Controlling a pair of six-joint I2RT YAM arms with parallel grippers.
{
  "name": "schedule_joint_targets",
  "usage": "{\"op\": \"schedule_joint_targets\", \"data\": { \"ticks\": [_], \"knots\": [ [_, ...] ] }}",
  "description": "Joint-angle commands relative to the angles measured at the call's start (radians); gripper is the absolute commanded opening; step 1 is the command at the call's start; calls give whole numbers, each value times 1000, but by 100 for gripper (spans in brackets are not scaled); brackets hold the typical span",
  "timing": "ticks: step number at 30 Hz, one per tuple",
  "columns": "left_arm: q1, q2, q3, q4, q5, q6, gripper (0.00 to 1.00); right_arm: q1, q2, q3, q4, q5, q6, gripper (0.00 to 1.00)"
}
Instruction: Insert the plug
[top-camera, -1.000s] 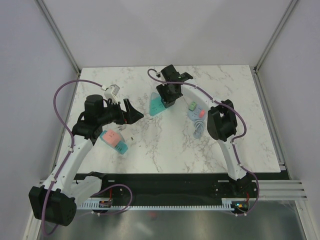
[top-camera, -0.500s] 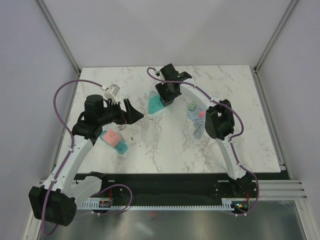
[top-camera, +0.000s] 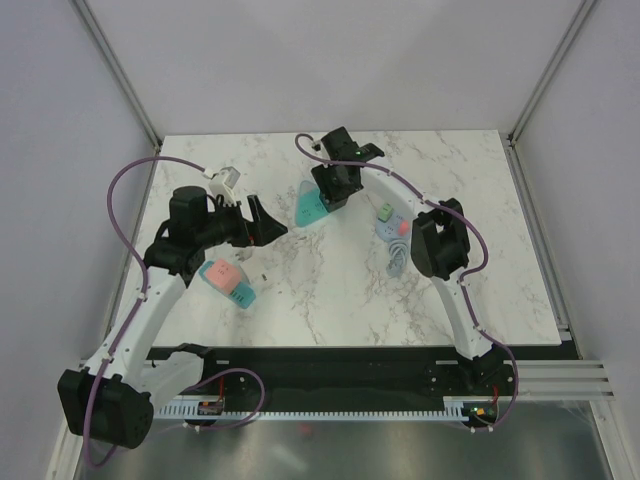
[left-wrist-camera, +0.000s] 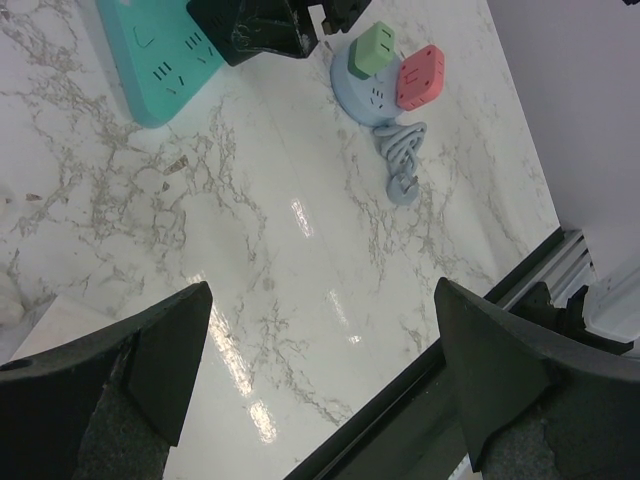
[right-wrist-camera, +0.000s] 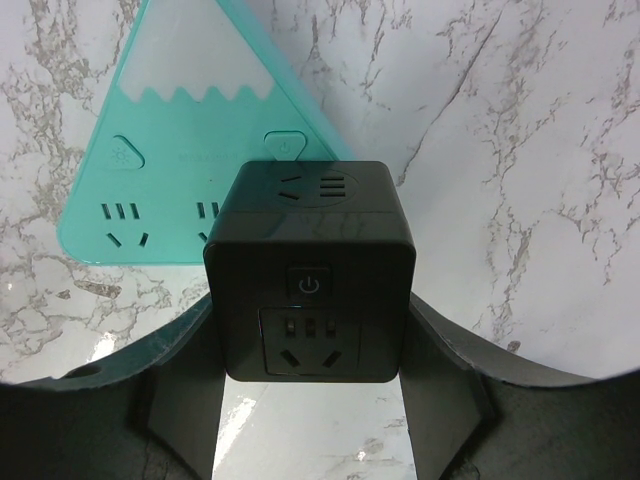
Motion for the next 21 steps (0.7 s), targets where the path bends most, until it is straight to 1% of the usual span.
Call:
{"op": "schedule_joint_targets", "data": {
  "ticks": [1, 2, 8, 13, 15, 17, 19, 21],
  "knots": [
    [-5, -7, 46, 1, -2, 15, 100, -27, 7, 33, -61, 33, 1, 50],
    [-5, -10, 43, 1, -7, 12, 100, -30, 2, 42, -58, 37, 0, 62],
    [-5, -33, 69, -51, -83, 19, 100, -46, -50, 90, -49, 8, 0, 85],
    [-5, 5, 114, -83, -79, -8, 100, -52, -98, 87, -41, -15, -3, 90],
    [-3, 31, 120, -88, -65, -18, 100, -53, -130, 78, -41, -16, -3, 90],
    [-3, 43, 121, -90, -47, -19, 100, -50, -165, 61, -38, -16, -4, 88],
    [-2, 50, 123, -90, -63, -19, 100, -52, -187, 41, -35, -18, -3, 87],
    [0, 54, 125, -90, -79, -8, 100, -52, -211, 7, -15, -18, 0, 84]
  ]
}}
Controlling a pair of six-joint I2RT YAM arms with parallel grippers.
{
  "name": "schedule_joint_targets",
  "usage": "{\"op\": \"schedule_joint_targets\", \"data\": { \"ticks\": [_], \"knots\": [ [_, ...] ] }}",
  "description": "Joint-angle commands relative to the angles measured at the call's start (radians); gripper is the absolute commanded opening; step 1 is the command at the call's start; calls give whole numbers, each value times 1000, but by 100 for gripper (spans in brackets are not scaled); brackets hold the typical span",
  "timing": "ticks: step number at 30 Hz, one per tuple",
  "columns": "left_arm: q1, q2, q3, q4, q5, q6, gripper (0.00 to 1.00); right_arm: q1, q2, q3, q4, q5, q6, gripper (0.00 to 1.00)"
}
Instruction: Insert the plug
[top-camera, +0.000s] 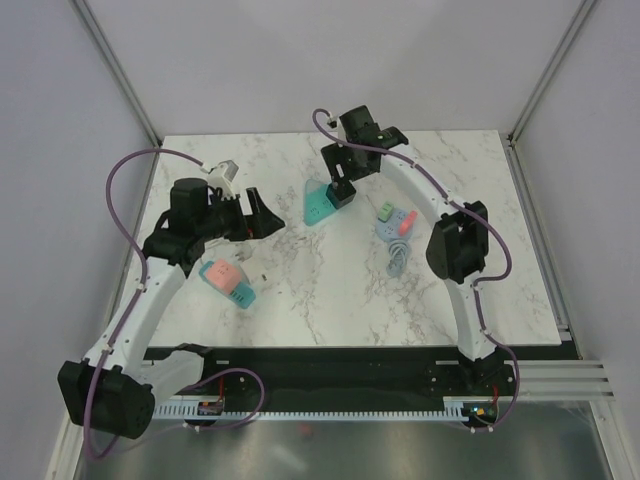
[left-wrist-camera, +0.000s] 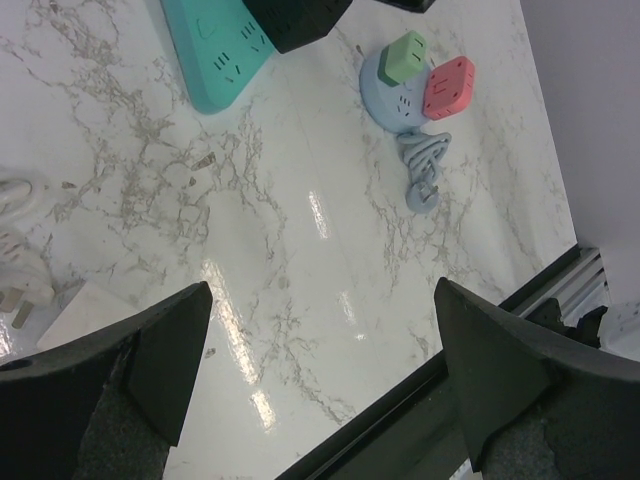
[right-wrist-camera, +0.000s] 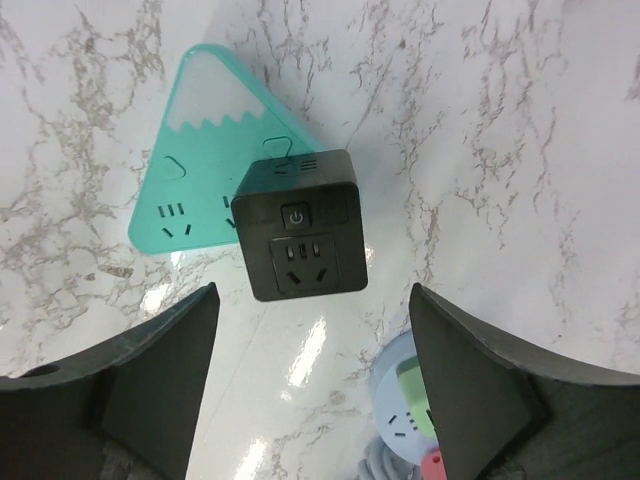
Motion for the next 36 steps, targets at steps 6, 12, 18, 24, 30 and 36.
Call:
{"op": "schedule_joint_targets", "data": {
  "ticks": [6, 12, 18, 24, 30, 36],
  "knots": [
    [1, 49, 40, -49, -61, 50, 87, 3, -102, -105, 81, -51, 15, 45],
    [-5, 123, 43, -150, -181, 146, 78, 3, -68, -157, 153, -91, 22, 38],
    [-20, 196, 54, -210, -313, 186, 65, 2, -19, -133, 167, -93, -2, 36],
    [-55, 287, 91, -273, -460, 203, 70, 3, -92, -147, 178, -105, 41, 36],
    [-95, 353, 157, -310, -587, 136, 74, 19, -275, -301, 238, -107, 79, 50],
    [-133, 416, 247, -384, -633, 64, 70, 20, -494, -528, 322, -122, 110, 70]
  ]
}}
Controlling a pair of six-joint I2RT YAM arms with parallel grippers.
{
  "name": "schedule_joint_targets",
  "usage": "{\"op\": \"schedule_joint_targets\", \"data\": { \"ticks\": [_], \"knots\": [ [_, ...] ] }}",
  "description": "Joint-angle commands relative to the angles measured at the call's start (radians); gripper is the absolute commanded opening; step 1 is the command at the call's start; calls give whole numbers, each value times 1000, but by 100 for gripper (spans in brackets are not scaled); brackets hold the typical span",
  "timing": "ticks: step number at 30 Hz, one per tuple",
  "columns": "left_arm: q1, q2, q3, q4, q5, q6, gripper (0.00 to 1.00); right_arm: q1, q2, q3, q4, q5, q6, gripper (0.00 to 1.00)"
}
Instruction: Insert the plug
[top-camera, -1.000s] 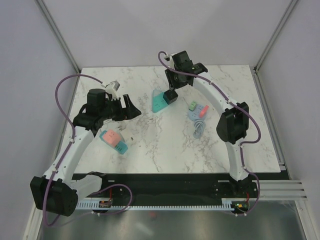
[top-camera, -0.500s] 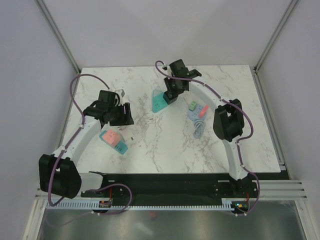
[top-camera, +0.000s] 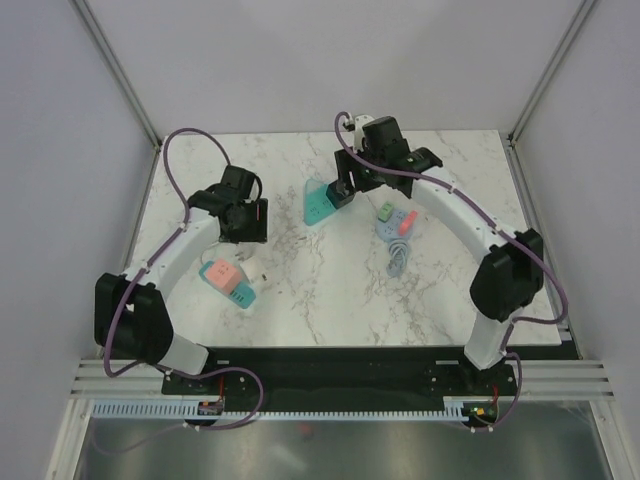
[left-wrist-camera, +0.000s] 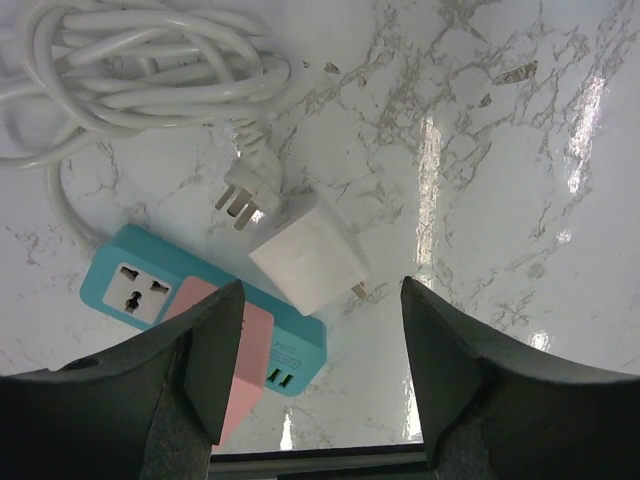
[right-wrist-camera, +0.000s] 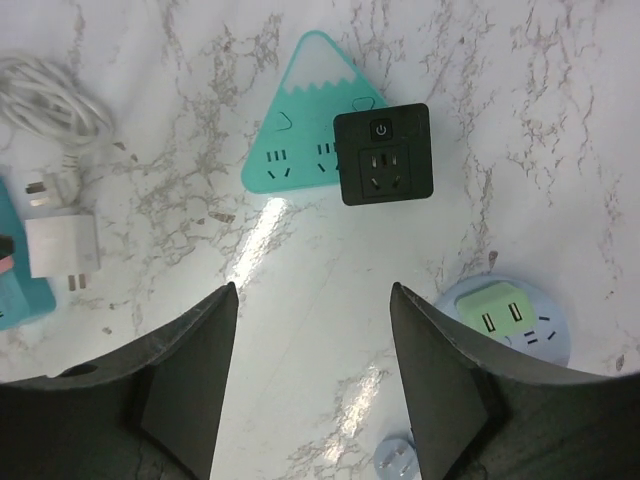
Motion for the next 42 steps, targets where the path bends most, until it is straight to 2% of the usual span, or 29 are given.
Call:
{"op": "schedule_joint_targets", "data": {
  "ticks": [1, 4, 12, 17, 20, 24, 28, 34, 42],
  "knots": [
    [-46, 48, 65, -76, -90, -63, 71, 3, -146, -86, 91, -29, 34, 70],
    [-89, 93, 78, -93, -135, -92, 73, 4, -217, -143, 98, -54, 33, 70],
    [-115, 131, 32, -53, -69, -236, 73, 22, -381, -255, 125, -95, 45, 73],
    [-115, 82, -45, -47, -176, -295, 76, 26, -407, -309, 145, -97, 45, 73],
    [-115, 73, -85, -37, -165, -330, 77, 24, -415, -311, 145, -98, 45, 73],
    [-115, 114, -108, -37, -197, -379, 78, 26, -429, -301, 144, -109, 40, 74],
    [-115, 148, -105, -40, -224, -434, 82, 26, -441, -321, 145, -108, 31, 74],
    [-115, 191, -74, -12, -220, -434, 81, 27, -447, -321, 142, -109, 25, 74],
    [-115, 237, -70, 19, -181, -417, 72, 27, -444, -324, 141, -111, 22, 76]
  ]
}}
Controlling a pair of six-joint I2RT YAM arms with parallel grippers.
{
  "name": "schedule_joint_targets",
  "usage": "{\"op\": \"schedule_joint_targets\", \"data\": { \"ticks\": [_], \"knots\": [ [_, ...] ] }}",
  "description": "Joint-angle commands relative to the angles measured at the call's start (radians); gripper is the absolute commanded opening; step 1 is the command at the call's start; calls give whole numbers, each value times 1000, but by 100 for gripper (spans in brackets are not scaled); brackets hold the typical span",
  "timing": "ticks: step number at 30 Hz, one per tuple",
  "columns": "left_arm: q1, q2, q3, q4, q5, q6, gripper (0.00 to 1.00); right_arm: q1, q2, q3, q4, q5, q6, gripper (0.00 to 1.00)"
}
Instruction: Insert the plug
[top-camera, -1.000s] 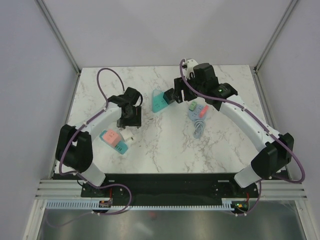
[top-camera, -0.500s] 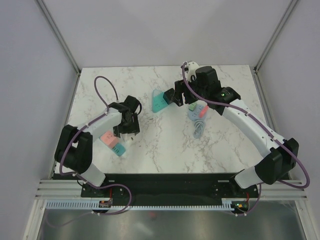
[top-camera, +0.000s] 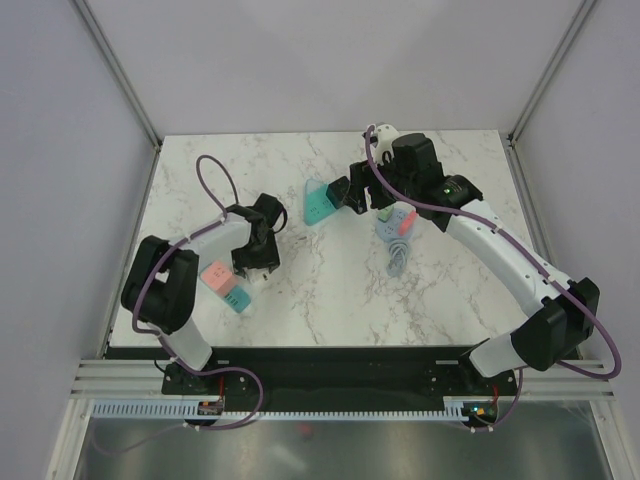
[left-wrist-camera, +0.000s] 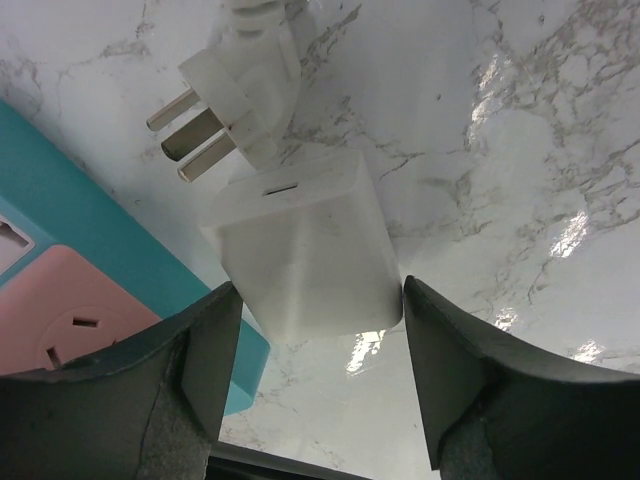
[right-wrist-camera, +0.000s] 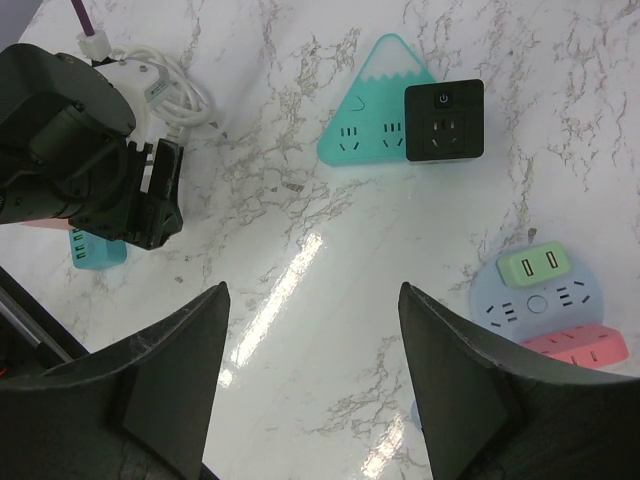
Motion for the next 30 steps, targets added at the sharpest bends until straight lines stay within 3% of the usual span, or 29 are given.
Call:
{"op": "schedule_joint_targets", "data": {
  "ticks": [1, 2, 6, 8, 12, 16, 19, 21, 22, 25, 30],
  "knots": [
    [1, 8, 18, 34, -12, -25, 71, 5, -33, -4, 37, -12, -10, 76],
    [1, 8, 13, 38, -8, -23, 68, 5, -29, -4, 35, -5, -12, 76],
    [1, 0, -18, 62, 38, -13, 38, 8, -10, -2, 35, 30, -18, 75],
    [-1, -18, -30, 66, 44, -5, 29, 9, -12, -15, 37, 28, -18, 75],
    [1, -90, -31, 63, 116, 62, 2, 12, -29, -42, 51, -4, -15, 75],
    [1, -221, 16, 75, 419, 159, 2, 17, -101, -136, 135, -143, -69, 73],
    [1, -304, 67, 78, 599, 250, 2, 15, -184, -238, 288, -316, -159, 74],
    [-1, -344, 99, 85, 808, 308, 2, 14, -262, -321, 414, -379, -205, 78],
    [1, -354, 107, 86, 947, 322, 2, 15, -286, -334, 426, -450, -226, 80],
    [1, -390, 110, 98, 1186, 369, 2, 14, -365, -389, 411, -568, -369, 82],
    [-2, -445, 67, 206, 1471, 350, 2, 12, -441, -429, 345, -882, -480, 85]
  ]
}}
